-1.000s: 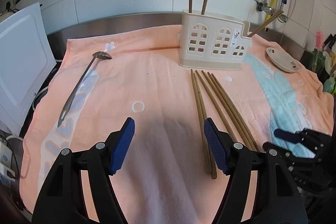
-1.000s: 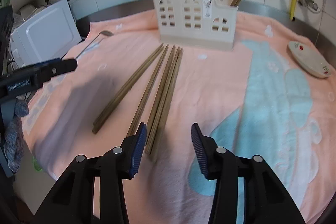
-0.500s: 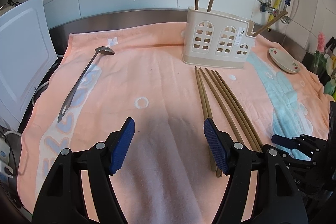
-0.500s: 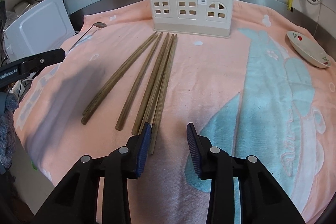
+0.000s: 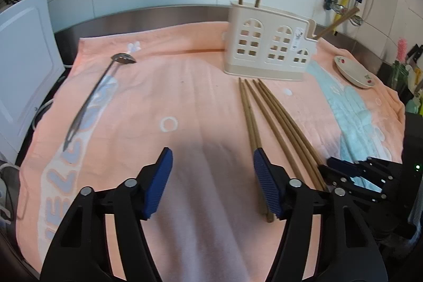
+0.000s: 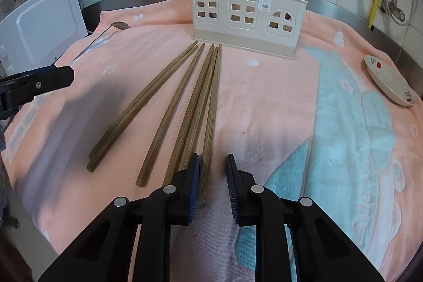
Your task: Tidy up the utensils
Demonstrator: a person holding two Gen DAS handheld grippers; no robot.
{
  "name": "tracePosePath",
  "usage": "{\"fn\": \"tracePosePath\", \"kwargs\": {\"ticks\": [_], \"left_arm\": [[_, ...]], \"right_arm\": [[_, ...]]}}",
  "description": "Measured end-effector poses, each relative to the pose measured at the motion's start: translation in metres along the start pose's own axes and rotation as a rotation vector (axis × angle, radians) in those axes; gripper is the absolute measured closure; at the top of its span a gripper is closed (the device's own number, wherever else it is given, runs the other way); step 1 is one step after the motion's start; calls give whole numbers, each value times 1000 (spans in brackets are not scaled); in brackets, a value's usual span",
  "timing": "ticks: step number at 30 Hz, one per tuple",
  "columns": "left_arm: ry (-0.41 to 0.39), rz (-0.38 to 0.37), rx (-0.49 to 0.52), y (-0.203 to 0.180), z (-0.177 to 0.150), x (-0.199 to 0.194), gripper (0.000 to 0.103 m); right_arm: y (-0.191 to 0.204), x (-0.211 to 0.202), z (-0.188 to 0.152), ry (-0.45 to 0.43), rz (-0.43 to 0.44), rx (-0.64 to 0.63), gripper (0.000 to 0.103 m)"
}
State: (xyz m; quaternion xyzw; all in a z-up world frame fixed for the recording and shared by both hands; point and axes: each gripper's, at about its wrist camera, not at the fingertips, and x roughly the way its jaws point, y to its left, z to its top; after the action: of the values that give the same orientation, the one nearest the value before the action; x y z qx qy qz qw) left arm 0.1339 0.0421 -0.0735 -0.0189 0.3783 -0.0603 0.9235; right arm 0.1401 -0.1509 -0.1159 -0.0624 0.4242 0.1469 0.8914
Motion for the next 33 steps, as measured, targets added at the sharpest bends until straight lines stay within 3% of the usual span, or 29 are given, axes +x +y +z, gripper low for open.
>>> {"fn": "tracePosePath", "kwargs": {"ticks": [5, 12, 21, 33], "left_arm": [[30, -34, 6, -11, -3, 11, 55], [93, -82, 9, -26, -10, 34, 82], [144, -102, 8, -34, -13, 56, 93], [178, -86, -12, -39, -10, 68, 94]], "right_arm": [[-7, -1, 0, -2, 1, 11, 96], [-17, -4, -4, -3, 3, 27, 97], [-22, -6, -7, -1, 17, 35, 97], [-21, -4, -5, -3, 28, 31, 95]]}}
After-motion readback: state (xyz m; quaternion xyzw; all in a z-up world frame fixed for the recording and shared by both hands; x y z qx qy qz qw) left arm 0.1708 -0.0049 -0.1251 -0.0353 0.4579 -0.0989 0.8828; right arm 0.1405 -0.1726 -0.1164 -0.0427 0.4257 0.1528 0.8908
